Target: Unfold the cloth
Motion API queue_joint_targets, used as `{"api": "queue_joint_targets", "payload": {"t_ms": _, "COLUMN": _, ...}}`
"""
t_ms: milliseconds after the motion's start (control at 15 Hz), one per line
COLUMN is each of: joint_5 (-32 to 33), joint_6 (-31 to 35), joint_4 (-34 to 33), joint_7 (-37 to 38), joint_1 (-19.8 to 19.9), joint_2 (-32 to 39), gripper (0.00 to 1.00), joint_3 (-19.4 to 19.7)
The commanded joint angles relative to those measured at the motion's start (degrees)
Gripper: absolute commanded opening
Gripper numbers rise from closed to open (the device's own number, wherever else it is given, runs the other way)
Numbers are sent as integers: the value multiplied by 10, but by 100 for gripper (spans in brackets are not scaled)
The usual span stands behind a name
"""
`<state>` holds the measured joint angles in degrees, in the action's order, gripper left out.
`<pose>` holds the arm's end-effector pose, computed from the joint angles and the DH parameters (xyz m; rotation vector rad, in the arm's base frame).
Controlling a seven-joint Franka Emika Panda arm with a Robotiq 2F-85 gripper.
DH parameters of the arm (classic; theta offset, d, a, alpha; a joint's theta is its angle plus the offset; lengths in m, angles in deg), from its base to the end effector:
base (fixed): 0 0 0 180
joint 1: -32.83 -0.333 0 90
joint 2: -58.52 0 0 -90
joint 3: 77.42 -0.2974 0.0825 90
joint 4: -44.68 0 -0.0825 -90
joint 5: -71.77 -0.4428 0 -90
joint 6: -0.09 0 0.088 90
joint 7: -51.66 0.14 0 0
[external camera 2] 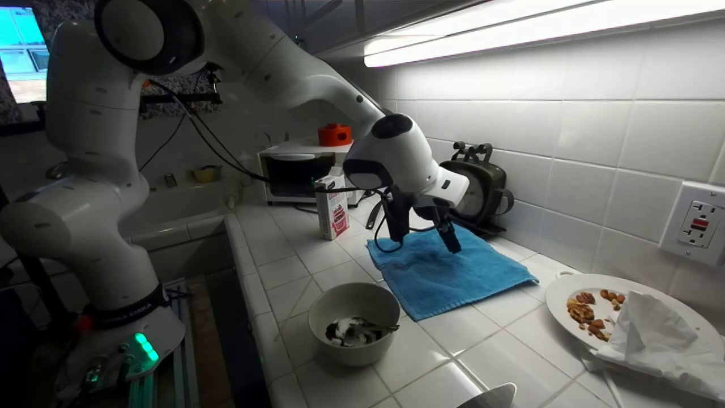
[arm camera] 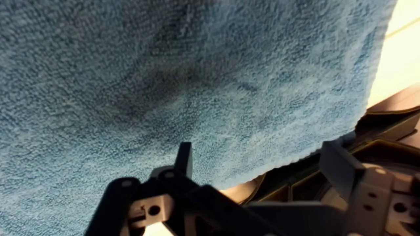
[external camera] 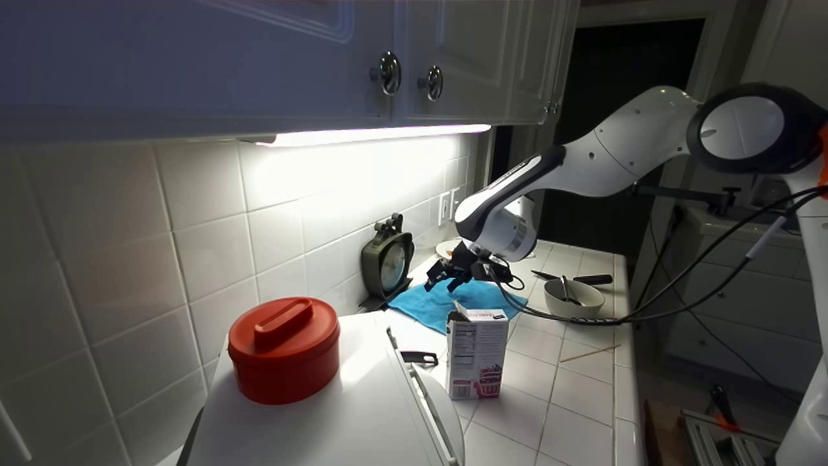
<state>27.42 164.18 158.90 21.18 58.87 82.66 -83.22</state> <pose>0.6295 -0.2670 0.1980 -2.7398 0.7634 -0.7925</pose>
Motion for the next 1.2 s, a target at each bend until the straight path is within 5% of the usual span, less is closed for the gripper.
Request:
{"api": "queue_joint_targets", "payload": {"t_ms": 0, "joint_5": 23, "joint_6": -24, "joint_4": 3, "joint_7": -45, "joint_1": 6, "joint_2": -1, "gripper": 100, "joint_3": 1}}
{"api": "queue_joint_targets", "payload": {"t_ms": 400, "joint_5": 139, "joint_6": -51, "joint_4": 22, "joint_7": -44, "joint_1": -21, "joint_2": -6, "gripper": 100, "joint_3": 53}}
{"api": "queue_joint_targets", "payload": {"t_ms": 1133, "joint_5": 264, "joint_6": -58, "joint_4": 36, "joint_7": -33, "joint_1": -18, "joint_2": -5, "gripper": 100, "joint_3": 49}}
